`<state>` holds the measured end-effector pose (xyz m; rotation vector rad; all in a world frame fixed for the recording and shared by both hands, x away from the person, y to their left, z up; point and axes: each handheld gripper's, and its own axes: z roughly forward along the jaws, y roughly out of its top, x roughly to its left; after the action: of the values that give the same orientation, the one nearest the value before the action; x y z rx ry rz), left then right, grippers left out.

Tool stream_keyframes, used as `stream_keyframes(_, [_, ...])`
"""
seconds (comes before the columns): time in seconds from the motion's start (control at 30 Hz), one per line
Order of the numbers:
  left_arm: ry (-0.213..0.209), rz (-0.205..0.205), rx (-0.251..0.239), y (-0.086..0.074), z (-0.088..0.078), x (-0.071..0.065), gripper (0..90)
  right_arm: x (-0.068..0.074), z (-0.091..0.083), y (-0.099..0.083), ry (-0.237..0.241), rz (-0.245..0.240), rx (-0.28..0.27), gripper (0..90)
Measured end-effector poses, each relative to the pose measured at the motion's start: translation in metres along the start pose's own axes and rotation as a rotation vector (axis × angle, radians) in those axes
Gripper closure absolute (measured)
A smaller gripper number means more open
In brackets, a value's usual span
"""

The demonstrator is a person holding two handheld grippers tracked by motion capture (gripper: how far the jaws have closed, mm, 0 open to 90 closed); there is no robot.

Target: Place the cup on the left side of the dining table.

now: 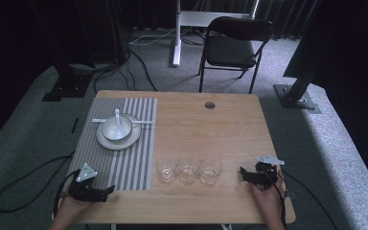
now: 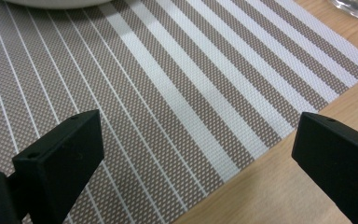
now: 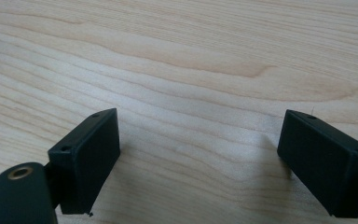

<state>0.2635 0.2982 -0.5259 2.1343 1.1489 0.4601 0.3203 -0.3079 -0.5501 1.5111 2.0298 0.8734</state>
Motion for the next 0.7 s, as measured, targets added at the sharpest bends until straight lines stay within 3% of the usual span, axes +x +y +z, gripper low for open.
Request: stream_keyframes(0.7, [-0.119,0.104,-0.075,0.038,0.002,-0.028,2.6,0.0,0.0,0.0,0.0,0.0,0.0,12.4])
